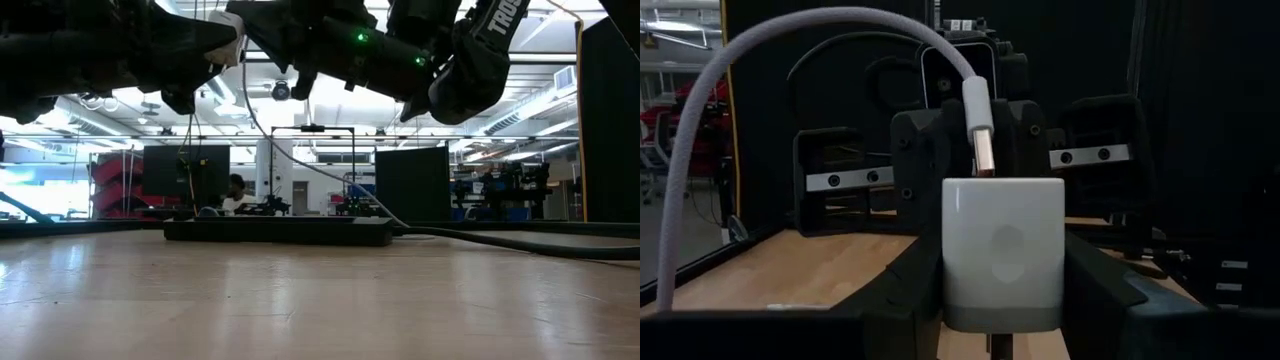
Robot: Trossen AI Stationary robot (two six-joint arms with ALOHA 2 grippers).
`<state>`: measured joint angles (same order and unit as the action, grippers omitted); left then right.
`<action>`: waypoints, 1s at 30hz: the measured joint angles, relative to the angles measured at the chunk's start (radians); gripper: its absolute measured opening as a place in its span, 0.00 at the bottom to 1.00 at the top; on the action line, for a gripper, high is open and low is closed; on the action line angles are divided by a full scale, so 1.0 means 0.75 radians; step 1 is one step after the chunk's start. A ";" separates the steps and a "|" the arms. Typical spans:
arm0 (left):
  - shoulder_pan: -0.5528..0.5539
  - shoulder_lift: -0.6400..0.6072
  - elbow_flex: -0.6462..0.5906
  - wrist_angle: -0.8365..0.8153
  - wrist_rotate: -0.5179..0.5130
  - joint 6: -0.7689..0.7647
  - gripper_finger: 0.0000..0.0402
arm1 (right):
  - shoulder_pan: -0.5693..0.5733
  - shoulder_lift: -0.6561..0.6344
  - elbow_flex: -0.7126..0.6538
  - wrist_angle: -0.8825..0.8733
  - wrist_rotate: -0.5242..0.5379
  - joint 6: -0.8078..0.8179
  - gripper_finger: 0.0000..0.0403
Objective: Insert USB
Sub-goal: Insert the purple charger cable into the white charger adapter
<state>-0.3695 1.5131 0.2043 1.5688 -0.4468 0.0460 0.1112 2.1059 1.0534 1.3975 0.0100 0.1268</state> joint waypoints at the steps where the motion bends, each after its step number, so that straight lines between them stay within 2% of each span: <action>1: 0.000 0.000 -0.001 0.000 0.000 0.000 0.31 | 0.000 0.001 0.000 0.000 -0.004 0.000 0.00; 30: 0.002 -0.006 -0.191 0.010 -0.022 -0.168 0.31 | -0.020 0.009 -0.004 -0.116 -0.025 -0.020 0.00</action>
<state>-0.3683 1.5089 0.0612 1.5764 -0.4633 -0.0799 0.0959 2.1124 1.0508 1.3109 -0.0086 0.1116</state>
